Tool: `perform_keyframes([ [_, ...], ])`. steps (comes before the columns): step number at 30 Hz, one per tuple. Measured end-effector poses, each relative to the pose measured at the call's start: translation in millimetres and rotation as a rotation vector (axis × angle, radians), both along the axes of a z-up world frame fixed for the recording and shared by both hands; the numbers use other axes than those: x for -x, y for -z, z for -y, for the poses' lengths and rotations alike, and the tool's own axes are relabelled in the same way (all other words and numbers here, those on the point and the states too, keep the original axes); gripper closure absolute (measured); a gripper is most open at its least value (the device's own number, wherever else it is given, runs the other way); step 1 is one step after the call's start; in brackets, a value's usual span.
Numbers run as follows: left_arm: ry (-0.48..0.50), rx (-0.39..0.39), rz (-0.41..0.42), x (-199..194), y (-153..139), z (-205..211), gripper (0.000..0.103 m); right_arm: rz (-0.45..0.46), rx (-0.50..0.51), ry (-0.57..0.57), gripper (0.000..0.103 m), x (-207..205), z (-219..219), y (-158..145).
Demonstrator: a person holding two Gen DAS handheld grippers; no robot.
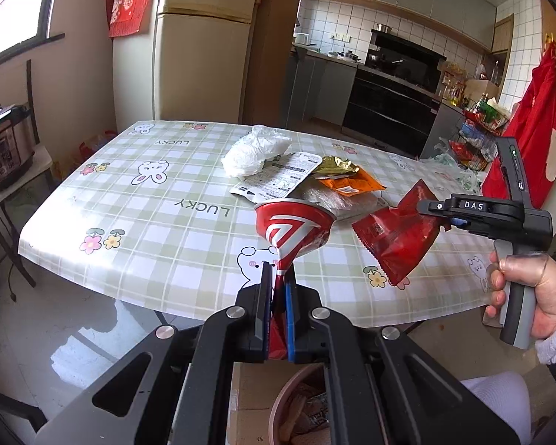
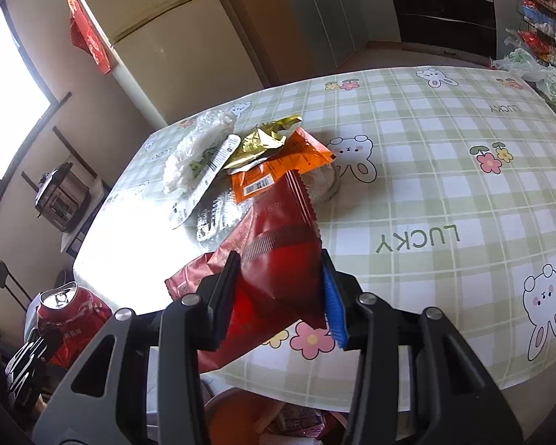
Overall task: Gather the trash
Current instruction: 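Grasp the red snack bag with the right gripper while the left lifts the can, then carry the red bag over the bin and open the right gripper while the left holds the can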
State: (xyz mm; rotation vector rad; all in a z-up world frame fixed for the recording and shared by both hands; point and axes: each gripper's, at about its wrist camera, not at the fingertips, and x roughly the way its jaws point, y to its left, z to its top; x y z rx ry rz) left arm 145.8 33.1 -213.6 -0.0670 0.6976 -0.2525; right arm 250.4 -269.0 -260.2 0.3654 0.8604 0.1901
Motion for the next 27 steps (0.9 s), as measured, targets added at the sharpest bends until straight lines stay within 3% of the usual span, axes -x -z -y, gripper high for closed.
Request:
perform_keyframes([
  [10,-0.028,-0.029,0.097,55.2,-48.2,-5.8,0.096,0.1,0.004,-0.102,0.059,64.0,-23.3,-43.2],
  [27,-0.027,-0.025,0.139,107.3,-67.1,-6.2,0.096,0.144,0.085,-0.137,0.059,151.0,-18.7,-57.9],
])
